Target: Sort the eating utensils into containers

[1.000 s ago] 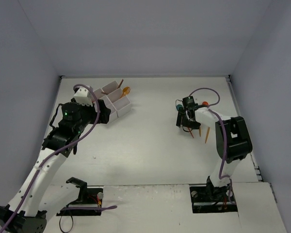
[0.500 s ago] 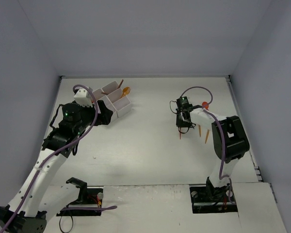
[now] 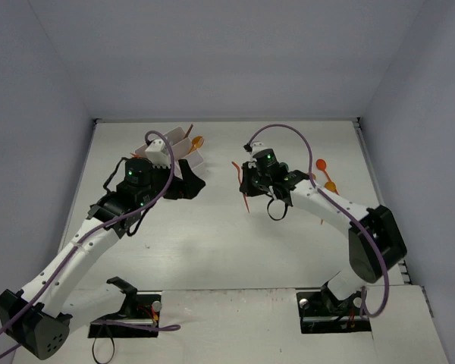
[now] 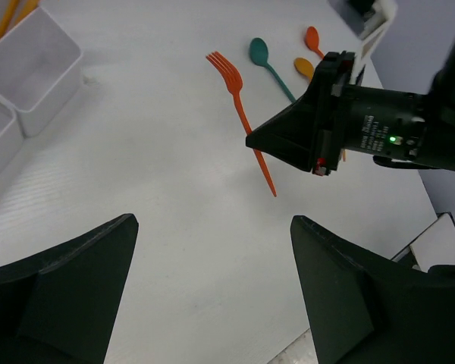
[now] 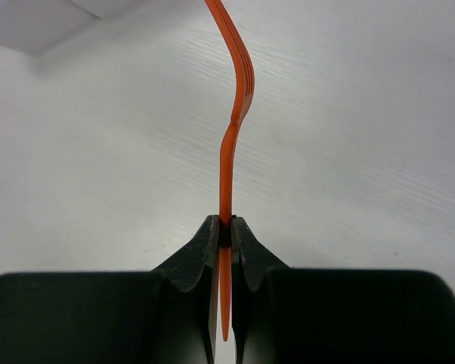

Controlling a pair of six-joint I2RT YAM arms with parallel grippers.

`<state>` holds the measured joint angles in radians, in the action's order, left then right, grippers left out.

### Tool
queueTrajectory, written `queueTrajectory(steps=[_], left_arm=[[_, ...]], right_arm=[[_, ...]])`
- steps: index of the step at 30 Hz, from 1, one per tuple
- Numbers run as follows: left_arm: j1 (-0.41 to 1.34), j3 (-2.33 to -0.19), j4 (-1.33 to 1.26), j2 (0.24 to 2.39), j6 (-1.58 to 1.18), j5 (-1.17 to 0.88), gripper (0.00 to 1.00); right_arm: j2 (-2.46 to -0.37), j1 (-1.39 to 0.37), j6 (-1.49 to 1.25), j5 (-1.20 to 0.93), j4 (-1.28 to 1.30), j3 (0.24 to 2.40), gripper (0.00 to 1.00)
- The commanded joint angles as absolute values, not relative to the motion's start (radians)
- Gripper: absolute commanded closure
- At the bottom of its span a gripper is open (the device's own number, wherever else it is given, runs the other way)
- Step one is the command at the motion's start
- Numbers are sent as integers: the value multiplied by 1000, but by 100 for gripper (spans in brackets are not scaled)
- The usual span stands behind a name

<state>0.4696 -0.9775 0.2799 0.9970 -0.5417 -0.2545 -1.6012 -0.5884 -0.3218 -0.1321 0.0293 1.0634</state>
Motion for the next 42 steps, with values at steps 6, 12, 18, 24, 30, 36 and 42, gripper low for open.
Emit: queueTrajectory(steps=[6, 12, 18, 24, 30, 36, 42], left_arm=[[629, -1060, 73, 1118, -580, -198, 20], [680, -1091, 48, 1194, -556, -153, 20], [690, -1083, 18, 1192, -555, -75, 21], [689, -1052, -73, 1162, -581, -27, 22], [687, -1015, -126, 1116, -580, -17, 22], [687, -1022, -130, 1166, -607, -47, 25], [687, -1059, -130, 1222, -615, -67, 32]], right_arm=[[-1375, -686, -337, -248, -132, 1089, 100], [-1323, -720, -334, -282, -171, 1074, 98], [-1290, -726, -339, -296, -189, 1056, 97], [-1279, -726, -336, -299, -192, 1049, 97], [-1266, -726, -337, -298, -193, 1035, 96], [-1254, -726, -339, -302, -196, 1038, 96], [-1247, -726, -346, -307, -197, 1039, 95]])
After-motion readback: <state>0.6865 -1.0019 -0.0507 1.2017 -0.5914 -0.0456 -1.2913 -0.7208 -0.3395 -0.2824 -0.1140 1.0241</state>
